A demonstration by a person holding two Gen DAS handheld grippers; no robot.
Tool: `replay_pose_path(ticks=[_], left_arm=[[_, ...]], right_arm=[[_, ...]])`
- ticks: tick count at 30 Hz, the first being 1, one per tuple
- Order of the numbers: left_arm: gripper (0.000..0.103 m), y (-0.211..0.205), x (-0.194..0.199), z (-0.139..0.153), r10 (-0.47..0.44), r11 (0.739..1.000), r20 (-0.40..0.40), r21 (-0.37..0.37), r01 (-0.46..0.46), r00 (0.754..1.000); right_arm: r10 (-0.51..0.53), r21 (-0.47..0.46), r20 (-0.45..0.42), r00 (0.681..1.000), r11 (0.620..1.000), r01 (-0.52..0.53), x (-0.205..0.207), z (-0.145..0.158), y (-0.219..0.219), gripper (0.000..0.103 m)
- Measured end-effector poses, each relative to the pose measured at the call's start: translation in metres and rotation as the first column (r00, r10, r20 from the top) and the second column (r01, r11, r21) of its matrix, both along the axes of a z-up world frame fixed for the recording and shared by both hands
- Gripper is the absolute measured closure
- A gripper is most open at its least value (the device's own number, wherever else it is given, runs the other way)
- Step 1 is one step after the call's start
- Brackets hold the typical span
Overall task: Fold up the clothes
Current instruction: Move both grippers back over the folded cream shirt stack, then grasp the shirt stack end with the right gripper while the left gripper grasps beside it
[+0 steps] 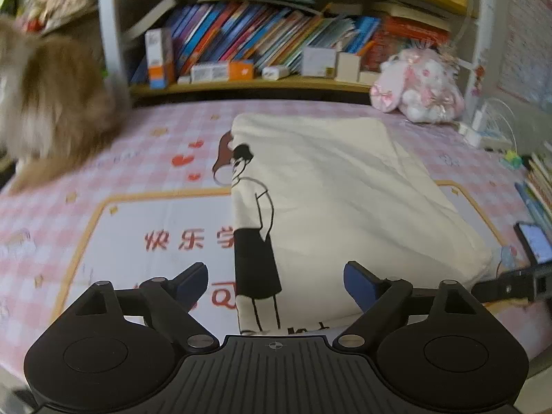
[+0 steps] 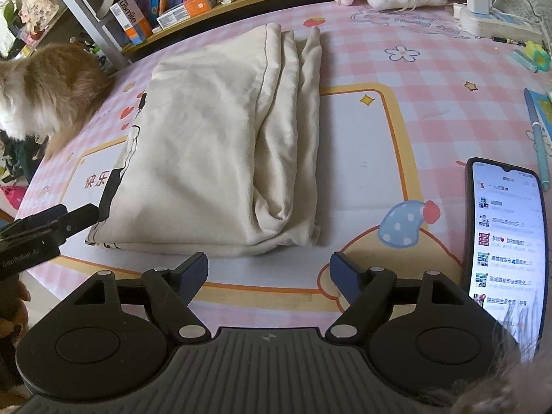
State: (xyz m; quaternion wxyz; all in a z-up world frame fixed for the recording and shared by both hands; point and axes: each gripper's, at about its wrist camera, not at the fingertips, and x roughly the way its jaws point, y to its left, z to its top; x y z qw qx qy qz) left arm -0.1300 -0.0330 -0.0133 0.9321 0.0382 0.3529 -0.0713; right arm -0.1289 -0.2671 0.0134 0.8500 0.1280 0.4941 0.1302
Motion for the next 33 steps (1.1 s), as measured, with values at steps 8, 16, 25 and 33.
replay_pose_path(ticks=[8, 16, 25, 33], left_arm=[[0.011, -0.011, -0.003, 0.001, -0.086, 0.994, 0.041, 0.065, 0.083, 0.996], [0.011, -0.016, -0.004, 0.001, -0.143, 0.987, 0.054, 0.087, 0.138, 0.988], [0.011, -0.044, -0.01, -0.011, -0.311, 0.932, 0.012, 0.201, 0.302, 0.95], [0.012, -0.075, -0.013, -0.026, -0.434, 0.844, -0.019, 0.339, 0.414, 0.901]], right_arm=[[-0.009, 0.038, -0.008, 1.0, 0.999, 0.009, 0.006, -0.001, 0.001, 0.027], [-0.055, 0.112, -0.029, 0.998, 0.992, 0.057, 0.015, -0.002, -0.006, 0.032], [-0.166, 0.321, -0.137, 0.976, 0.925, 0.203, 0.025, -0.012, -0.035, 0.084], [-0.198, 0.539, -0.141, 0.97, 0.806, 0.243, 0.027, 0.006, -0.045, 0.088]])
